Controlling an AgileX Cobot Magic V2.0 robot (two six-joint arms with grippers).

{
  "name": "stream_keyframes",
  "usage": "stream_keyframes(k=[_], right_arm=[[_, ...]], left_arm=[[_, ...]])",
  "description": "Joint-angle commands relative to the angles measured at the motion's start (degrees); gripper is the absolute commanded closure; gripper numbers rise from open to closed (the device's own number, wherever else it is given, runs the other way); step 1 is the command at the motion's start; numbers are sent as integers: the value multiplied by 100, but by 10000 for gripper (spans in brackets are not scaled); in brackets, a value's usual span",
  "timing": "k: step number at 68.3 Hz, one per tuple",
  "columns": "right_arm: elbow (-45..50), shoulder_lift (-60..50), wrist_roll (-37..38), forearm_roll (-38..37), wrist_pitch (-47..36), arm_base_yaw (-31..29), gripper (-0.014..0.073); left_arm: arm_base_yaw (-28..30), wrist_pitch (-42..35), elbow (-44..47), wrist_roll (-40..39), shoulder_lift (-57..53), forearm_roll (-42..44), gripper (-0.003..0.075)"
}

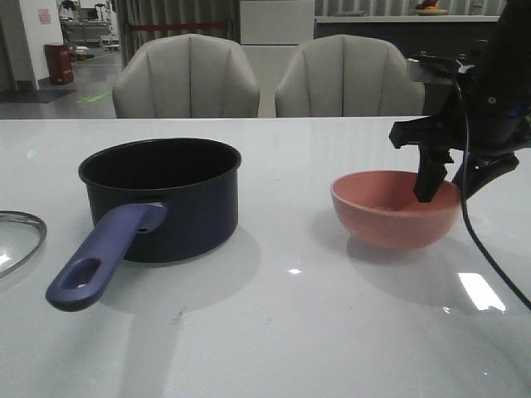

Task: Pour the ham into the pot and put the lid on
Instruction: 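Carry the empty bowl back and set it on the table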

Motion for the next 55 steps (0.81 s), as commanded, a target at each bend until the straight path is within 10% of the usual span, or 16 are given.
stream_keyframes(k=[1, 55], right_arm=[[-184, -551, -278, 56, -196, -36, 194], [2715, -5353, -799, 61, -1757, 97, 194]], left_arm=[[-42, -455, -159, -10, 68, -32, 148], [-42, -498, -159, -10, 68, -32, 148]])
